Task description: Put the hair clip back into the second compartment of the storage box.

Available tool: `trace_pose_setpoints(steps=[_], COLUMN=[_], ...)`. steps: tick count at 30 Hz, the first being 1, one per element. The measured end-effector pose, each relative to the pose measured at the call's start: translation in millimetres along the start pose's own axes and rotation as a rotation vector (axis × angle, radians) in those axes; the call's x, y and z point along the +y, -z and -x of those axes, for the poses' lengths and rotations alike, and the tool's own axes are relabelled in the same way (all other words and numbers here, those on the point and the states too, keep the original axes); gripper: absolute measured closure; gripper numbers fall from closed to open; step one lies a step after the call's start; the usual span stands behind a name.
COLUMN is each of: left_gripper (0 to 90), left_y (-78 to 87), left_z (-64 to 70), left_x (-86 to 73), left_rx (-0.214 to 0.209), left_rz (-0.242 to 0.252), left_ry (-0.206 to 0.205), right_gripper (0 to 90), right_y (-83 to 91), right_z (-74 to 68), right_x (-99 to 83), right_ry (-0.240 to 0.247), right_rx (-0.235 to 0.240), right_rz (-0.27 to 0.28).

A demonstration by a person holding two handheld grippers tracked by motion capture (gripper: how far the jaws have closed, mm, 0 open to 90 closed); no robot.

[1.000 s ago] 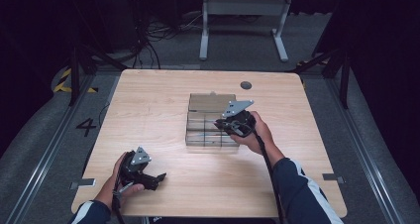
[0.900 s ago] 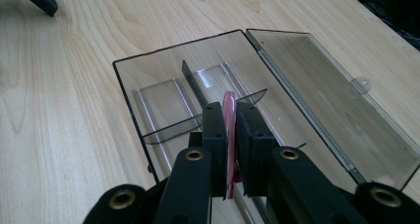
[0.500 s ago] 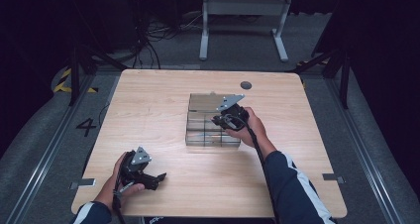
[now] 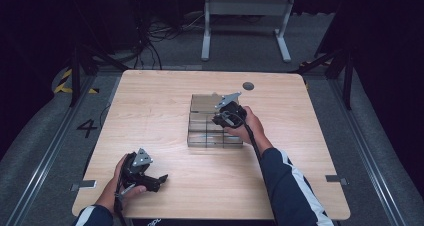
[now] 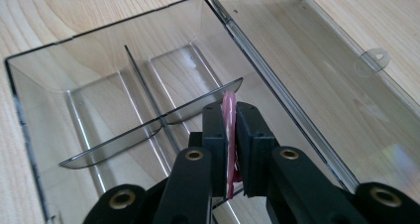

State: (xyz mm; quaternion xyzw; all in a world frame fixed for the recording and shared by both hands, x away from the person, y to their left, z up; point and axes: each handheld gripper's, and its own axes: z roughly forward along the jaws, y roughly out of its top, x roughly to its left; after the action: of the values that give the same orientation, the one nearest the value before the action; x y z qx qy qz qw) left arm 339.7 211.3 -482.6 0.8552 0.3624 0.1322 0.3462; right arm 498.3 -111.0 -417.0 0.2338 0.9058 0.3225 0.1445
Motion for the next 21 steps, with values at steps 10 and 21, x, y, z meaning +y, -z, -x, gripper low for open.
trace_pose_setpoints(steps=[10,21], left_gripper=[0.4,0.4], left_y=[0.0,0.1], left_z=[0.3,0.3], left_x=[-0.1,-0.1], left_rx=[0.001,0.001], left_rz=[0.001,0.0], left_ry=[0.003,0.003], right_gripper=[84.3,81.4], right_y=[-12.9,-16.0], right_z=[-0.3,0.1], right_x=[2.4,2.0], right_ry=[-0.004,-0.025], right_rx=[0.01,-0.003], right_rz=[-0.028,-0.032])
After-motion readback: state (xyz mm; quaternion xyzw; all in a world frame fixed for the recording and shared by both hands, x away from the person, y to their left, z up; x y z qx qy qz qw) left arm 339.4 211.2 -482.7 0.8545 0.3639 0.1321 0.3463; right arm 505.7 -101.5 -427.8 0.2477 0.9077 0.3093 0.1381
